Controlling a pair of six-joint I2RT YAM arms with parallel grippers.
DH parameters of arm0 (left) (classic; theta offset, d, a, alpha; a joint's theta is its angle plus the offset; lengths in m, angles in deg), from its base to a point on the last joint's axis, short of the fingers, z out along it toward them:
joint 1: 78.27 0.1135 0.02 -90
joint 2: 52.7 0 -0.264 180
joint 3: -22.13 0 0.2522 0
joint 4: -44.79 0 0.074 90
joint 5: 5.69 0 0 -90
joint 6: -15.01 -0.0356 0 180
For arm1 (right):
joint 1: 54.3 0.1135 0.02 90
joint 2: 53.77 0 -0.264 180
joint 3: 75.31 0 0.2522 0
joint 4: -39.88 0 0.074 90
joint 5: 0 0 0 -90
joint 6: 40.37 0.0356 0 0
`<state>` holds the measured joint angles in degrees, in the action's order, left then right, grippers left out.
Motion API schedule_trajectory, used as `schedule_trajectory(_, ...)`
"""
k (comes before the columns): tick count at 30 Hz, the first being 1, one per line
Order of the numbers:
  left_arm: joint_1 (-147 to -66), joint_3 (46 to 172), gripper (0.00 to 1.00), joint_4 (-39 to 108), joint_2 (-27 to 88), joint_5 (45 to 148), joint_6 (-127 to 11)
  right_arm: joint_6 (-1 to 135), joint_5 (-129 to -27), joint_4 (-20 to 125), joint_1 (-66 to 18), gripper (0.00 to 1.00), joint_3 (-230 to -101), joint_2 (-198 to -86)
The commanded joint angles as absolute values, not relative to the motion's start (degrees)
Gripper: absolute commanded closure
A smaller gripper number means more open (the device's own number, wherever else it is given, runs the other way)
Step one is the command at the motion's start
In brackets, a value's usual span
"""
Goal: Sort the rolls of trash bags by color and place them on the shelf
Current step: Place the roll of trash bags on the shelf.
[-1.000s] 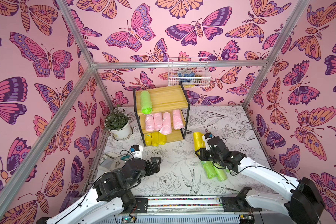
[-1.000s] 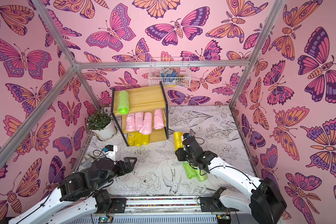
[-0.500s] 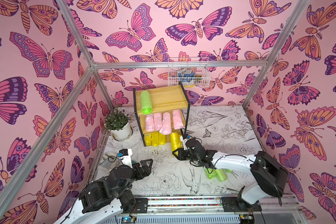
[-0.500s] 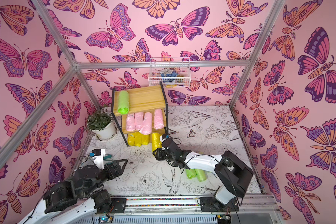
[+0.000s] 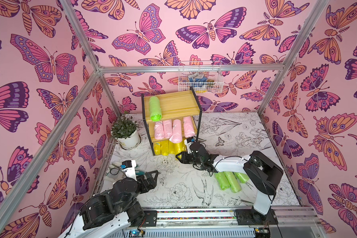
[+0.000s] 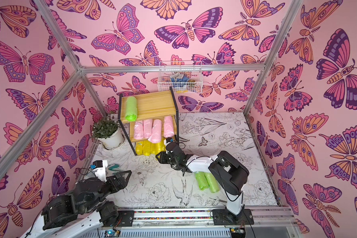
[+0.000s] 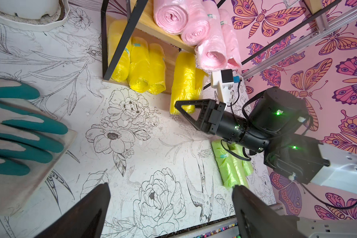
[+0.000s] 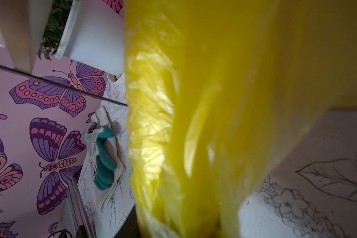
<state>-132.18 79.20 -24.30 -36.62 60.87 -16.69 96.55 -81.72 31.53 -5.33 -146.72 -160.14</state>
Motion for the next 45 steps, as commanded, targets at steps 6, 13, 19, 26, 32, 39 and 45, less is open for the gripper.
schedule_trajectory(6, -131.8, 79.9, 0.02, -25.8, -36.9, 57.7, -18.3, 95.5, -81.5, 31.0, -7.6, 1.0, -152.6, -163.7)
schedule_trajectory(13, -131.9, 79.2, 0.01, -25.7, -36.7, 56.6, -18.5, 94.8, -83.1, 32.1, -8.2, 0.99, -155.4, -166.4)
schedule_trajectory(19, -131.9, 79.0, 0.01, -25.7, -36.1, 55.9, -18.8, 95.1, -85.8, 32.2, -8.4, 0.91, -156.4, -167.6)
schedule_trajectory(26, -131.8, 78.7, 0.01, -25.2, -35.5, 56.1, -18.8, 95.8, -88.7, 33.7, -8.5, 0.56, -156.8, -167.7)
schedule_trajectory(32, -131.8, 78.7, 0.01, -25.1, -35.4, 56.3, -18.7, 95.5, -90.5, 37.2, -8.6, 0.43, -157.0, -166.7)
schedule_trajectory(39, -131.9, 79.1, 0.01, -25.0, -35.3, 56.7, -18.6, 95.4, -91.7, 41.8, -8.5, 0.35, -155.6, -163.4)
schedule_trajectory(45, -131.8, 79.2, 0.01, -24.5, -35.0, 57.2, -18.6, 97.3, -91.0, 40.6, -8.1, 0.33, -150.8, -159.8)
